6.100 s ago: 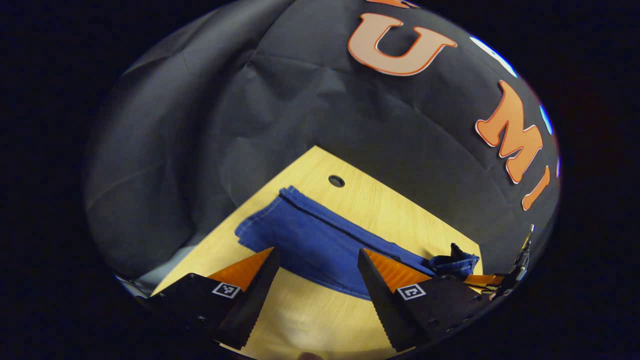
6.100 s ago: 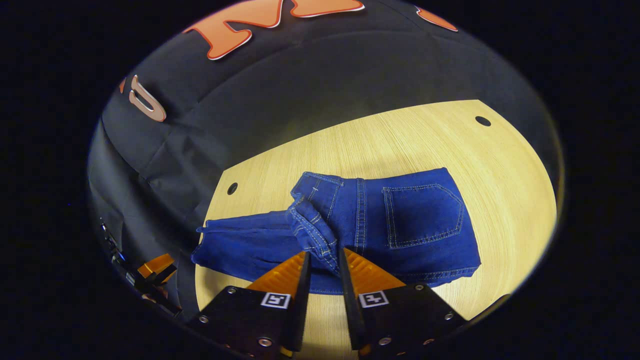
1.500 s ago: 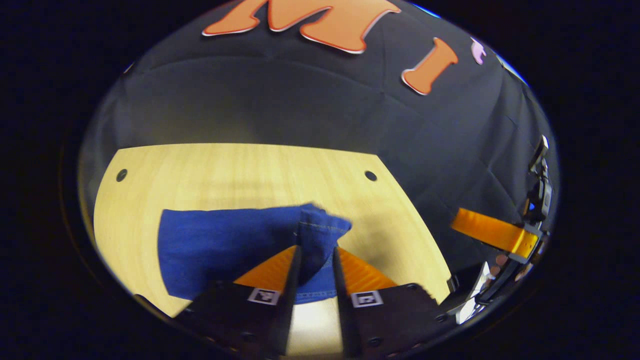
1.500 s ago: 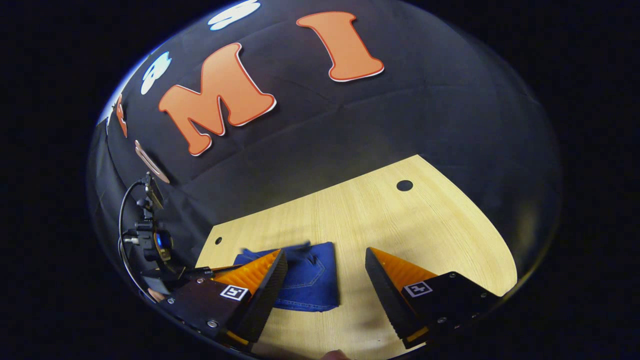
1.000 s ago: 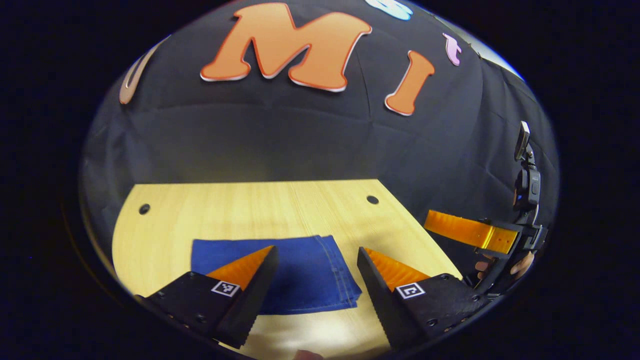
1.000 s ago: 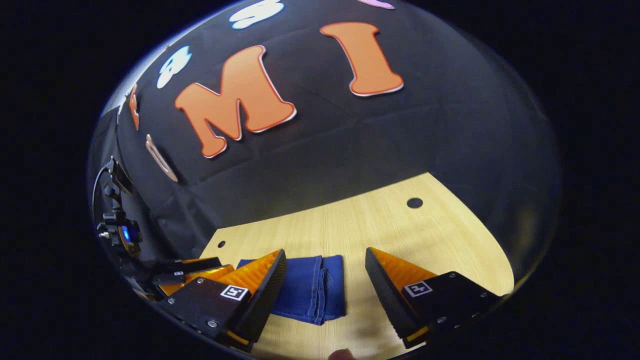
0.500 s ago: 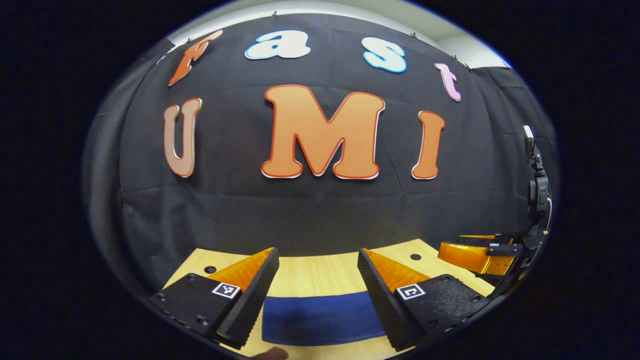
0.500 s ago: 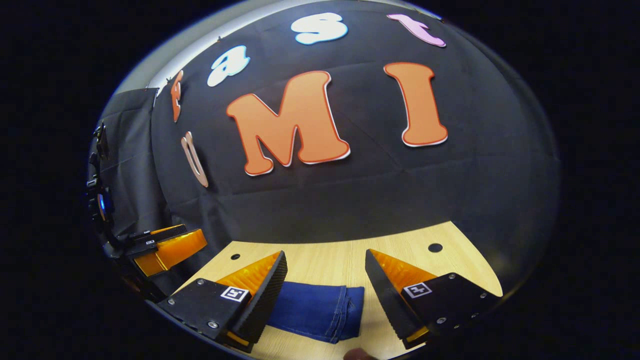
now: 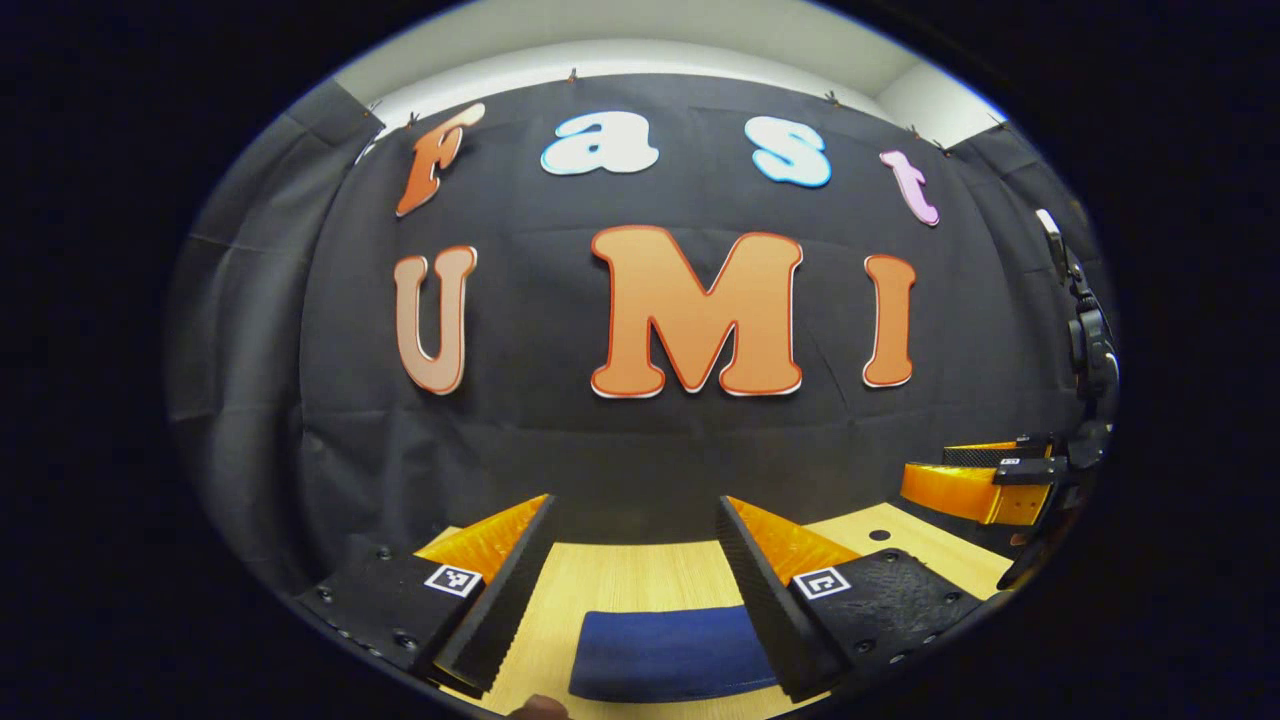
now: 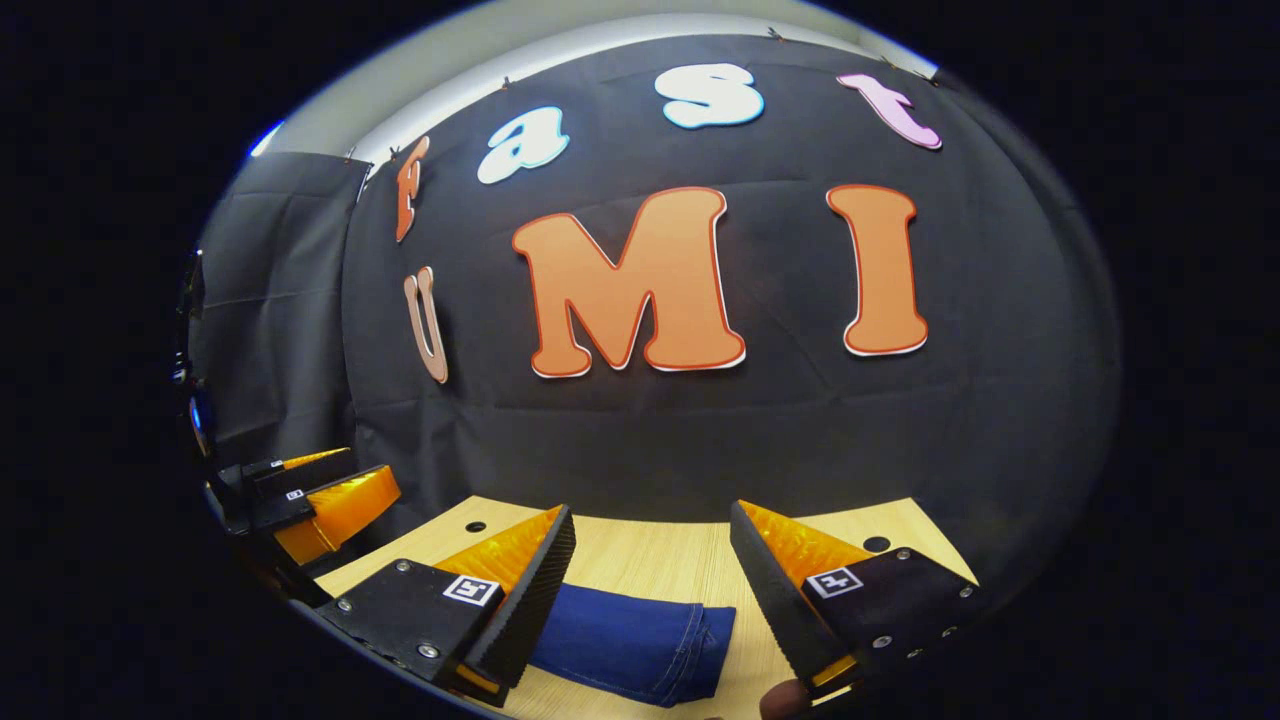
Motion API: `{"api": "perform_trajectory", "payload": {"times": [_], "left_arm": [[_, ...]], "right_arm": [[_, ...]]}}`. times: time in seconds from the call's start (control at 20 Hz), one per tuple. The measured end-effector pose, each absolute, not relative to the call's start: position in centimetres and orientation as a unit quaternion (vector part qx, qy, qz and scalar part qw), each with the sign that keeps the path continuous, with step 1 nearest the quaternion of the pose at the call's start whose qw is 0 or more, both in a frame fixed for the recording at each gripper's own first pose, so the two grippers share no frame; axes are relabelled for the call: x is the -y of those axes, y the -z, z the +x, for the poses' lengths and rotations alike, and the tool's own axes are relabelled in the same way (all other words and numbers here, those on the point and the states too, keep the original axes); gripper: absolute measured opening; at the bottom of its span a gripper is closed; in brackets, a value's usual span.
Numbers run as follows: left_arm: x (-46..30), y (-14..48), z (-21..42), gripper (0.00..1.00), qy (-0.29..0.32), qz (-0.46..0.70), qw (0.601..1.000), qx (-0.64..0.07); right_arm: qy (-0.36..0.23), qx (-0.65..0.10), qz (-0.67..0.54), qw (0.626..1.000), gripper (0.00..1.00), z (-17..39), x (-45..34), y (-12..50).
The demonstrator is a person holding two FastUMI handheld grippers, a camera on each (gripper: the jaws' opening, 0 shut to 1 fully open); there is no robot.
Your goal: Grasp the waist and the cuffs of the jeans and fold them to make the two legs overlap; first hold the waist and fold one-third of the jeans toward the cuffs, then hold the cuffs and fold the remaining one-third in the same direction to finish folding.
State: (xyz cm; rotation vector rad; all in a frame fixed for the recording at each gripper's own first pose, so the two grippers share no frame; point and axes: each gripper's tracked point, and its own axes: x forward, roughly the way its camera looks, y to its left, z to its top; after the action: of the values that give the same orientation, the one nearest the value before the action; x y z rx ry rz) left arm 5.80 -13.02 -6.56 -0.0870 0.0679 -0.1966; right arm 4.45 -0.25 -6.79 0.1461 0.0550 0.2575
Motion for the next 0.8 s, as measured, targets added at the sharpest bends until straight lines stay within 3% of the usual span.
{"api": "perform_trajectory", "payload": {"times": [0.1, 0.15, 0.8], "left_arm": [[12.7, 6.9, 5.2, 0.96, 0.093, -0.045, 0.994, -0.033], [12.6, 6.8, 4.9, 0.97, 0.091, -0.047, 0.994, -0.028], [12.1, 6.4, 2.5, 0.95, 0.085, -0.064, 0.994, 0.003]], "right_arm": [[-0.122, -0.004, 0.069, 0.990, 1.00, 4.1, 0.2, 6.1], [-0.126, 0.006, 0.068, 0.990, 0.95, 3.8, -0.1, 5.8], [-0.154, 0.018, 0.087, 0.984, 0.95, 1.3, -1.0, 6.1]]}}
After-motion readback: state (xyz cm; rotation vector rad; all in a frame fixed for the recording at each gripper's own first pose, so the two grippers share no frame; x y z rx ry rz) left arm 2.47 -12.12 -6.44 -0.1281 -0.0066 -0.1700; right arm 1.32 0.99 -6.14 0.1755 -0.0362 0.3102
